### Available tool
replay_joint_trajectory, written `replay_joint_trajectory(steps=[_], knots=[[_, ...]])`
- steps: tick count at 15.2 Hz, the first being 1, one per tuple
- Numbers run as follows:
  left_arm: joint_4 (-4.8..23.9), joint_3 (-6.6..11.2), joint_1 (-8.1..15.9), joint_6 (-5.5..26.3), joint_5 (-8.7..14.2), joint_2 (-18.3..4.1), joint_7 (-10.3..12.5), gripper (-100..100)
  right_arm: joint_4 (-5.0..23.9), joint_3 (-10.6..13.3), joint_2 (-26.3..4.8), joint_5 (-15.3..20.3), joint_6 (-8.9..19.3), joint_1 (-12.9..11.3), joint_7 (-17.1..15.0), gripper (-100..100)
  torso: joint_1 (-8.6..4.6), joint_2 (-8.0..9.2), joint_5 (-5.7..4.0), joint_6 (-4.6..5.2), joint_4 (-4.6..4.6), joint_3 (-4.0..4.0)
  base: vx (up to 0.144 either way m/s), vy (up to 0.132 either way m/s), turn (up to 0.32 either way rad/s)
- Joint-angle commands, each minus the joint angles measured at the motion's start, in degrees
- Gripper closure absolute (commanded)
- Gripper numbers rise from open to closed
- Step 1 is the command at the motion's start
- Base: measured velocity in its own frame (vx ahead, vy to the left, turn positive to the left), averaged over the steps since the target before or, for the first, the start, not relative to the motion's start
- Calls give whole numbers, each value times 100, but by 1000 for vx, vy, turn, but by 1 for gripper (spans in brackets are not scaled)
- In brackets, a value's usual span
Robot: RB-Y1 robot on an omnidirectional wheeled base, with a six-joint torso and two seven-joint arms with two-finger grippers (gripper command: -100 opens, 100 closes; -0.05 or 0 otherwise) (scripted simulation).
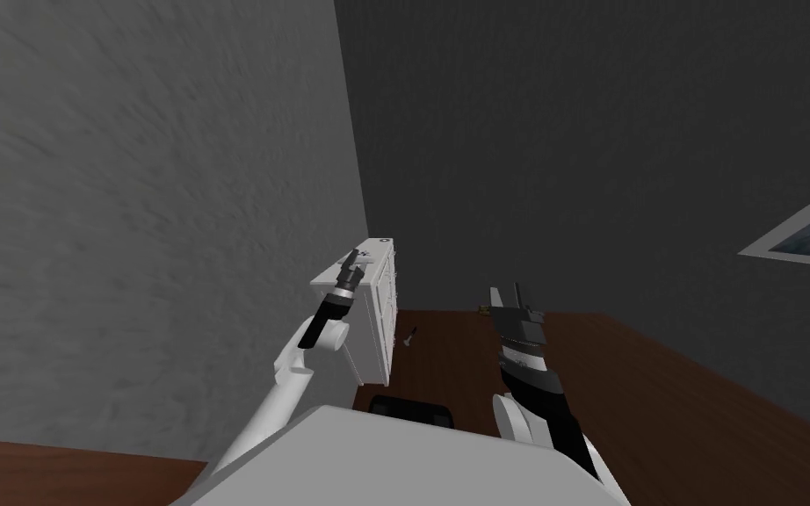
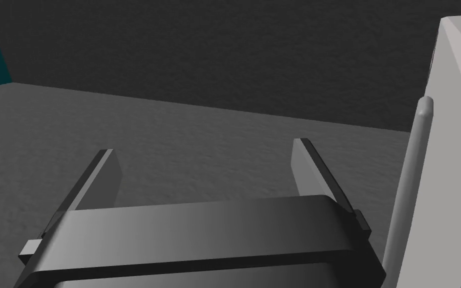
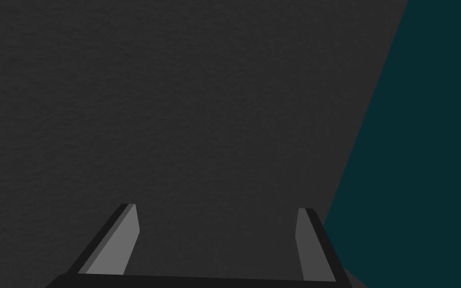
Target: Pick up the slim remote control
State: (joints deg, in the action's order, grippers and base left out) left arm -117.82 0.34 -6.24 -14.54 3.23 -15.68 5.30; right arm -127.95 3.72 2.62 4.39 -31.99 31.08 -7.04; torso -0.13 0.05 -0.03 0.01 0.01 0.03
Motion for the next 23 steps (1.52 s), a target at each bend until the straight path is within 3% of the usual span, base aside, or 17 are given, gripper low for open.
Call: replay_joint_trajectory(steps=[1, 3, 4, 7, 8, 10, 11, 12, 14, 15, 17, 18, 19, 21, 22, 23], knots=[[235, 29, 286, 286, -2, -221, -31, -100, 0, 0, 0, 0, 0, 0, 0, 0, 0, 0, 0, 0, 0, 0, -20, -32, -47], [235, 29, 550, 446, -2, -221, -31, -100, 0, 0, 0, 0, 0, 0, 0, 0, -1, -1, 0, 1, 0, 0, -17, -31, -28], [485, 48, 682, 617, -2, -413, -70, -100, 0, 0, 0, 0, 0, 0, 0, 0, 0, -1, 0, 0, 0, -1, -17, -38, -49], [485, 48, 979, 816, -2, -413, -70, -100, 0, 0, 0, 0, 0, 0, 0, 0, -1, 0, 0, 0, 0, 0, -16, -26, -23], [754, 67, 1157, 1031, 2, -613, -112, -100, 0, 0, 0, 0, 0, 0, 0, 0, 3, -2, 0, -1, 0, -1, -10, -29, -53], [757, 67, 1401, 1202, 2, -613, -112, -100, 0, 0, 0, 0, 0, 0, 0, 0, 0, -3, 0, 1, -1, -2, -12, -28, -41], [757, 67, 1414, 1202, 2, -613, -112, -100, 0, 0, 0, 0, 0, 0, 0, 0, 1, -3, 0, 0, 0, -1, -5, -13, 3], [1010, 85, 1596, 1414, 11, -818, -159, -100, 0, 0, 0, 0, 0, 0, 0, 0, 4, -3, 1, -1, -1, -2, -5, -24, -62], [1050, 85, 1851, 1602, 11, -818, -159, -100, 0, 0, 0, 0, 0, 0, 0, 0, 2, -5, 0, 1, -1, -3, -6, -24, -45], [1292, 102, 1998, 1745, 26, -1027, -211, -100, 0, 0, 0, 0, 0, 0, 0, 0, 3, -5, 1, 0, -1, -3, -6, -29, -65], [1363, 102, 2263, 1976, 26, -1027, -211, -100, 0, 0, 0, 0, 0, 0, 0, 0, -1, -6, 0, 1, -1, -3, -5, -31, -46], [1363, 102, 2286, 2016, 26, -1027, -211, -100, 0, 0, 0, 0, 0, 0, 0, 0, 0, -6, 0, 0, -1, -3, -2, -14, 5], [1649, 118, 2493, 2182, 47, -1238, -266, -100, 0, 0, 0, 0, 0, 0, 0, 0, 3, -6, 0, -1, -1, -3, 0, -24, -68], [1694, 118, 2714, 2379, 47, -1238, -266, -100, 0, 0, 0, 0, 0, 0, 0, 0, 2, -7, 0, 0, -2, -4, 0, -25, -56], [1694, 118, 2714, 2441, 47, -1238, -266, -100, 0, 0, 0, 0, 0, 0, 0, 0, 2, -7, 0, -1, -1, -4, 4, -11, 6], [1951, 132, 2914, 2596, 74, -1450, -325, -100, 0, 0, 0, 0, 0, 0, 0, 0, 5, -7, 1, -2, -2, -4, 7, -21, -65]])
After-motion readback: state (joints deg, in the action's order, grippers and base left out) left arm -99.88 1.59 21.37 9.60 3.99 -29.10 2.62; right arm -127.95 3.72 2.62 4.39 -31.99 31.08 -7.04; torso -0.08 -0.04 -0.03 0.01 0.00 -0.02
